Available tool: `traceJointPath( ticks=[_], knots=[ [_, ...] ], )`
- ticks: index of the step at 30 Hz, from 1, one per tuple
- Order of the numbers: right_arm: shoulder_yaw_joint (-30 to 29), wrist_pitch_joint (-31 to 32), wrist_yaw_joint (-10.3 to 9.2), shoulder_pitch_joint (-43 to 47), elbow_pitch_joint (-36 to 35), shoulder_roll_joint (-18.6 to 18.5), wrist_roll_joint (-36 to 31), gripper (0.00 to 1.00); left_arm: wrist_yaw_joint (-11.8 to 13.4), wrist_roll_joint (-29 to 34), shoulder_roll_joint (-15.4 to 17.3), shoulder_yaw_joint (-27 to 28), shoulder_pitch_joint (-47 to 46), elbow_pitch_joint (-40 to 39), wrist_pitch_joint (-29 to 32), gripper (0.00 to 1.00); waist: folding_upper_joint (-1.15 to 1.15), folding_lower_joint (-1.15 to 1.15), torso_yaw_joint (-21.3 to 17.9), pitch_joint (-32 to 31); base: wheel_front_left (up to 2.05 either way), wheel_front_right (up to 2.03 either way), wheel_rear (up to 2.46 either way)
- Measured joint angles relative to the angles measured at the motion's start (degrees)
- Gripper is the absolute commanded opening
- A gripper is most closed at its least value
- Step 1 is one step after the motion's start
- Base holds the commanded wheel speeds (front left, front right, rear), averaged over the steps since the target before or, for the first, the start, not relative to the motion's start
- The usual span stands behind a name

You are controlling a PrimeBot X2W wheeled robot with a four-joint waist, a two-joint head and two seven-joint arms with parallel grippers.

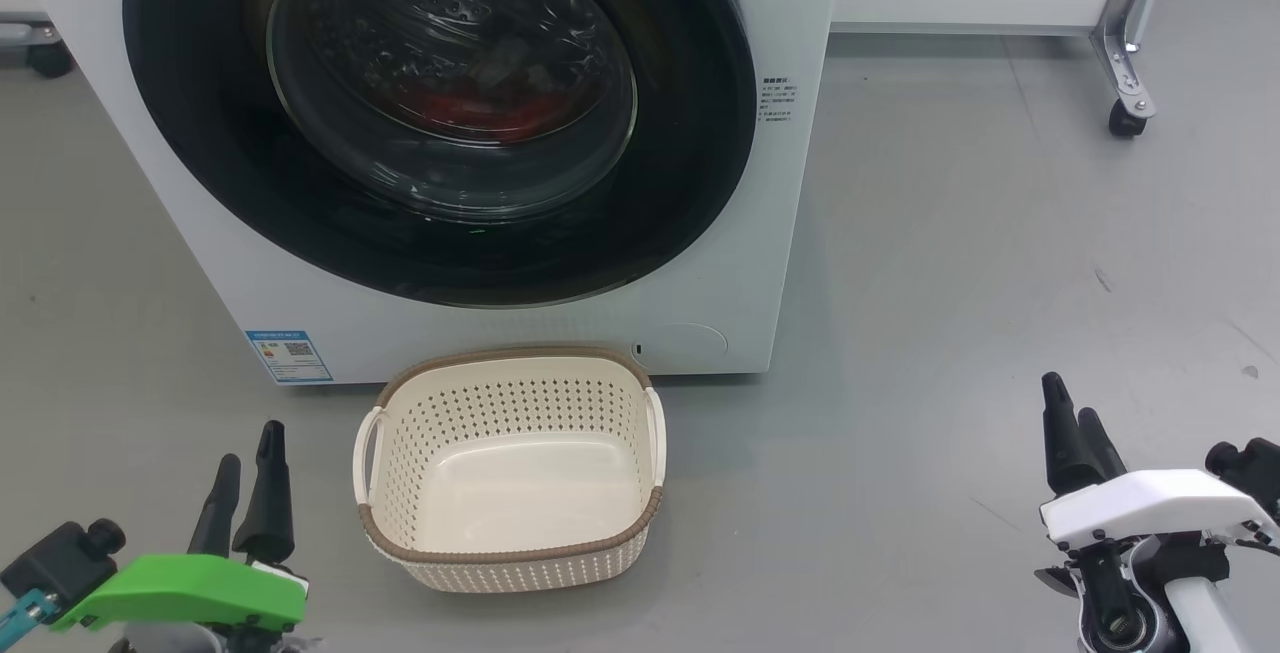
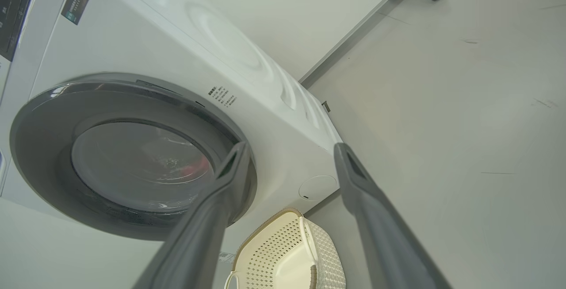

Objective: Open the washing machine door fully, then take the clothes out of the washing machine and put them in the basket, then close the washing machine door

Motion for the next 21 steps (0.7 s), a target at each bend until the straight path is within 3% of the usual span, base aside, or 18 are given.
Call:
traceJointPath(
  ticks=[21],
  knots=[
    [7.33,-3.81,-3.19,-0.80,0.29,-1.56,-18.06,1.00,4.04,18.22,2.05,-6.41,0.01,-0.97,-3.42,1.00,0.00,0.00,0.23,-0.10,0.00,0.00,0.00]
  ],
)
